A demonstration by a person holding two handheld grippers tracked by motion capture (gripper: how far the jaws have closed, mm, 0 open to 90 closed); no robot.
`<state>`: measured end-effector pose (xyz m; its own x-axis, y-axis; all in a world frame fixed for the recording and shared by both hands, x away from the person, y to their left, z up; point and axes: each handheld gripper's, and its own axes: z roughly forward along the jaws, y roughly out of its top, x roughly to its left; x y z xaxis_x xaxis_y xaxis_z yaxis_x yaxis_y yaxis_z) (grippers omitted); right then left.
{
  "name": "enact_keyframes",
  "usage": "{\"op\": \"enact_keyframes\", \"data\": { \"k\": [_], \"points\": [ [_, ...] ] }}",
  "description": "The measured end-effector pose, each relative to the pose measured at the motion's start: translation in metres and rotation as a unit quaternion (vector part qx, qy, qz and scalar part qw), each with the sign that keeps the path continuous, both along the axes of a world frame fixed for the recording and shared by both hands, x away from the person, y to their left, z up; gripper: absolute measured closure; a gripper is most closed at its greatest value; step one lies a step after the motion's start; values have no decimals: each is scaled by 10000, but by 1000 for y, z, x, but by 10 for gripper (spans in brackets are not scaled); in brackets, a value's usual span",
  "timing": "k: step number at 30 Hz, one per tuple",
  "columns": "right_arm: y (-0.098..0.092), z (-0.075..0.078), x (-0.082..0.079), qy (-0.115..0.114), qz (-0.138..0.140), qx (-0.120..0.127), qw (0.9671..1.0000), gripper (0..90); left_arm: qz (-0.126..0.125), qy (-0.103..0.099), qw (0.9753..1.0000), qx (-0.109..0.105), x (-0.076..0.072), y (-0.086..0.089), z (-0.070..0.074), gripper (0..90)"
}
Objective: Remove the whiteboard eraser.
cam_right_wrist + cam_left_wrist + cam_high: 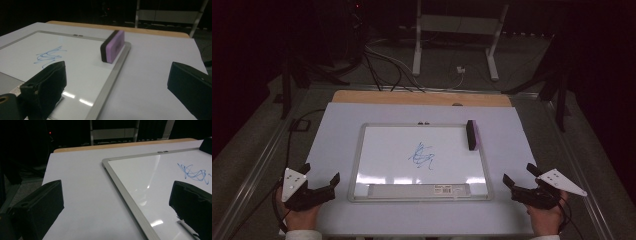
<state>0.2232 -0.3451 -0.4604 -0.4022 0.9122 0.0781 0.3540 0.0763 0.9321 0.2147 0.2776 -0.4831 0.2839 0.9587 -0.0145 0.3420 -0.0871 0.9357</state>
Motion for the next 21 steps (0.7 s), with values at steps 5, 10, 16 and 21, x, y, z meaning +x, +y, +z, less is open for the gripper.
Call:
{"op": "enact_keyframes", "data": {
  "k": [5, 10, 16, 21],
  "points": [
    [4, 15, 16, 30, 11, 70, 10000, 23, 40, 12, 10000, -50, -1, 2, 0, 5],
    [10, 29, 31, 132, 37, -58, 9999, 14, 17, 19, 10000, -2, -2, 1, -1, 4],
    [23, 41, 49, 244, -32, -27, 9997, 0, 54, 98, 9999, -57, -1, 2, -4, 4],
    [36, 46, 65, 284, -28, -94, 9995, 0, 74, 89, 9999, -31, -2, 2, -2, 5]
  ]
}}
